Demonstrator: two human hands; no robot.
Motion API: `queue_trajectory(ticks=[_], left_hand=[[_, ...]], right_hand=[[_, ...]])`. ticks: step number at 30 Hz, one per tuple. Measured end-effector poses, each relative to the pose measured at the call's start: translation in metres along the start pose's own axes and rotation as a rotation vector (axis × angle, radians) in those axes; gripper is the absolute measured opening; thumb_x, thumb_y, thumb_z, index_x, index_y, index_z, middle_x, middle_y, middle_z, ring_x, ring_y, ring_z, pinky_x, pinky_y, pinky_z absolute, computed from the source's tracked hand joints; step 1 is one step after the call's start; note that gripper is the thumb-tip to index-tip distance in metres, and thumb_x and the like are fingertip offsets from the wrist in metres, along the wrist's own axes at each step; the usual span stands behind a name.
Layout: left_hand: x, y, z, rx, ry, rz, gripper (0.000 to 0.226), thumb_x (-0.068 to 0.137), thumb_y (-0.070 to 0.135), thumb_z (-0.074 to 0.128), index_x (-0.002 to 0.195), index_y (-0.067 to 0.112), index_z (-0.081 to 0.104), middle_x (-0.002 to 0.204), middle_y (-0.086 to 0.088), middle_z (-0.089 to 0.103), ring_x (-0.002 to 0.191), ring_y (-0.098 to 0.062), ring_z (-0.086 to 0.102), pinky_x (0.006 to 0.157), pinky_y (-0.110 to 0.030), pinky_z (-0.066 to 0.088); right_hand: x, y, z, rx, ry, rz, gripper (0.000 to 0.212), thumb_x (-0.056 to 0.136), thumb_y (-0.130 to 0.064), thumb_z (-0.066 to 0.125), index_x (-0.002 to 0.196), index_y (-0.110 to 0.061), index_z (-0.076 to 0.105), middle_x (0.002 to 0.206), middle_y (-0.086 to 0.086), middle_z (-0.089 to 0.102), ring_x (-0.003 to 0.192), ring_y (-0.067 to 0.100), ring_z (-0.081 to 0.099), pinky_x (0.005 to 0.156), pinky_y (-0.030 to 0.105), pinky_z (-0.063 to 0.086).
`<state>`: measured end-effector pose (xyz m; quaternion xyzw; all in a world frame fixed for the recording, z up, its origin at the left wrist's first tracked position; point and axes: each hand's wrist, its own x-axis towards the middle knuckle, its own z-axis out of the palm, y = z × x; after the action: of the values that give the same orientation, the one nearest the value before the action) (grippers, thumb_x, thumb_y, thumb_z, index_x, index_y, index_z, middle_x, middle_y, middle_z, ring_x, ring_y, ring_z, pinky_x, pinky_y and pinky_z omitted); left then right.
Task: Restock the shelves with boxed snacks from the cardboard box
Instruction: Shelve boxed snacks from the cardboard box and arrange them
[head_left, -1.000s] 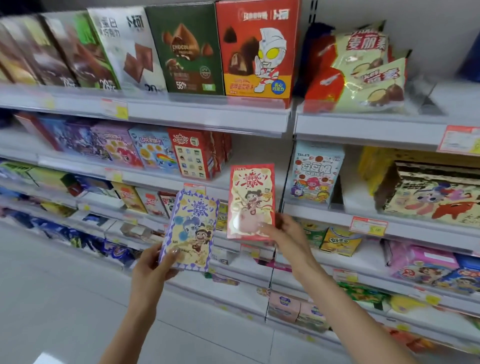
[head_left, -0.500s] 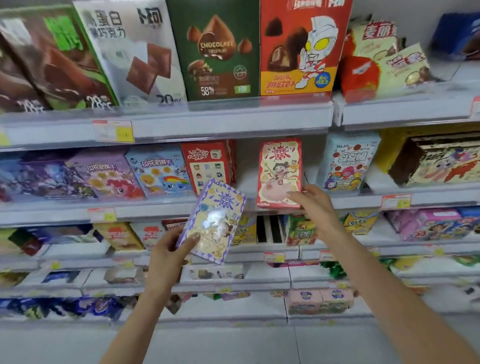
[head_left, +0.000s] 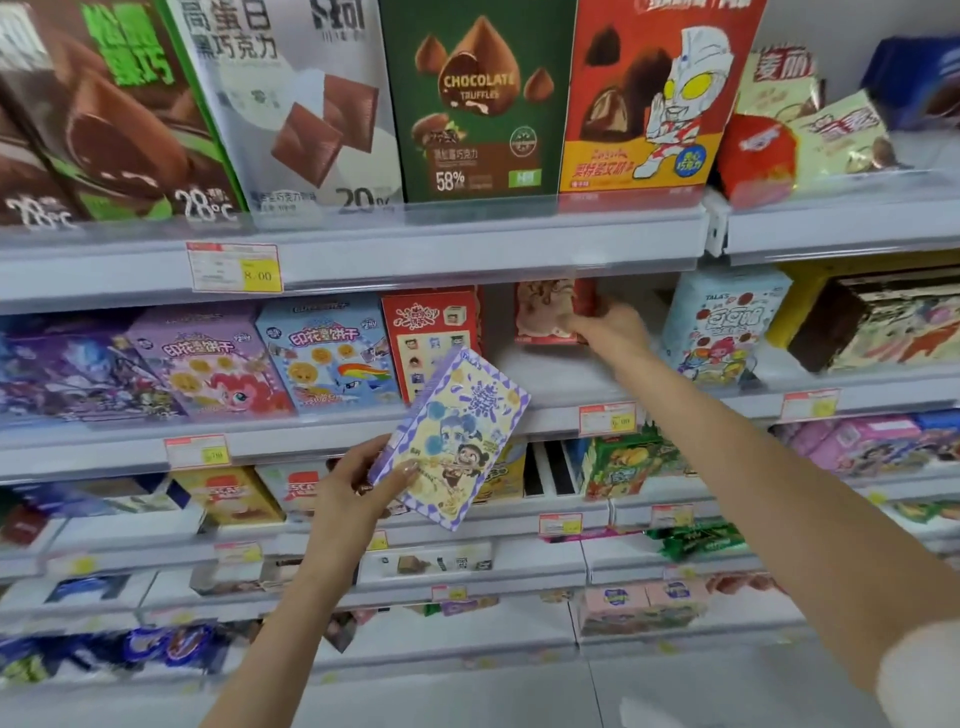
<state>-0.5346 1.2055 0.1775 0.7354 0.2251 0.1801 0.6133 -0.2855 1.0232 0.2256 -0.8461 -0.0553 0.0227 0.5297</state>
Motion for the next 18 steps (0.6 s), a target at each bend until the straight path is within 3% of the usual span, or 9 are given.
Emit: queue_trajectory(ticks=[4, 6, 8, 11, 14, 17, 18], left_hand=[[0.005, -0.013, 0.006, 0.003, -0.041, 0.042, 0.031, 0.085, 0.009, 0.063, 0.113, 0.019, 0.057, 0.101, 0.006, 0.065, 0.071, 0.007, 0.063, 0.051, -0.01, 0.045], [0.007, -0.021, 0.01, 0.016, -0.068, 0.075, 0.032, 0.084, 0.008, 0.064, 0.113, 0.02, 0.057, 0.101, 0.006, 0.065, 0.074, 0.006, 0.064, 0.052, -0.011, 0.046], [0.01, -0.028, 0.015, 0.015, -0.082, 0.104, 0.032, 0.084, 0.009, 0.064, 0.112, 0.024, 0.058, 0.102, 0.007, 0.066, 0.077, 0.003, 0.065, 0.053, -0.012, 0.047], [0.016, -0.037, 0.022, 0.01, -0.071, 0.143, 0.031, 0.084, 0.008, 0.064, 0.106, 0.029, 0.057, 0.099, 0.007, 0.065, 0.073, 0.002, 0.066, 0.05, -0.013, 0.047], [0.021, -0.044, 0.026, -0.016, -0.058, 0.182, 0.031, 0.083, 0.007, 0.065, 0.105, 0.029, 0.058, 0.097, 0.007, 0.068, 0.074, 0.001, 0.066, 0.051, -0.013, 0.048], [0.023, -0.049, 0.026, -0.043, -0.056, 0.217, 0.034, 0.079, 0.01, 0.072, 0.105, 0.028, 0.06, 0.091, 0.013, 0.071, 0.075, 0.0, 0.067, 0.054, -0.013, 0.048], [0.022, -0.051, 0.025, -0.056, -0.055, 0.221, 0.035, 0.077, 0.014, 0.075, 0.105, 0.027, 0.06, 0.092, 0.014, 0.071, 0.076, -0.001, 0.067, 0.054, -0.013, 0.048]], right_hand=[[0.034, 0.004, 0.02, -0.021, -0.034, 0.054, 0.054, 0.074, -0.027, 0.076, 0.118, -0.012, 0.05, 0.085, 0.007, 0.063, 0.057, 0.017, 0.056, 0.058, 0.034, 0.053], [0.054, 0.01, 0.031, 0.005, -0.025, 0.036, 0.052, 0.071, -0.021, 0.079, 0.113, -0.006, 0.055, 0.08, 0.007, 0.064, 0.058, 0.018, 0.059, 0.051, 0.029, 0.049], [0.073, 0.014, 0.041, -0.032, -0.026, 0.004, 0.059, 0.066, -0.021, 0.084, 0.116, -0.006, 0.058, 0.1, 0.007, 0.067, 0.084, 0.022, 0.066, 0.066, 0.028, 0.052], [0.092, 0.016, 0.055, -0.141, -0.03, -0.096, 0.069, 0.065, -0.02, 0.083, 0.125, -0.009, 0.05, 0.123, 0.01, 0.06, 0.112, 0.027, 0.057, 0.088, 0.032, 0.049], [0.105, 0.01, 0.07, -0.17, -0.132, -0.168, 0.075, 0.068, -0.017, 0.08, 0.133, -0.013, 0.043, 0.125, 0.005, 0.055, 0.117, 0.025, 0.051, 0.082, 0.025, 0.043], [0.12, 0.006, 0.086, -0.07, -0.267, -0.217, 0.079, 0.064, -0.009, 0.082, 0.134, -0.013, 0.044, 0.124, 0.008, 0.056, 0.116, 0.027, 0.053, 0.092, 0.035, 0.048], [0.123, 0.005, 0.09, -0.041, -0.318, -0.229, 0.076, 0.066, -0.005, 0.08, 0.133, -0.011, 0.044, 0.117, 0.008, 0.059, 0.109, 0.026, 0.057, 0.089, 0.032, 0.051]])
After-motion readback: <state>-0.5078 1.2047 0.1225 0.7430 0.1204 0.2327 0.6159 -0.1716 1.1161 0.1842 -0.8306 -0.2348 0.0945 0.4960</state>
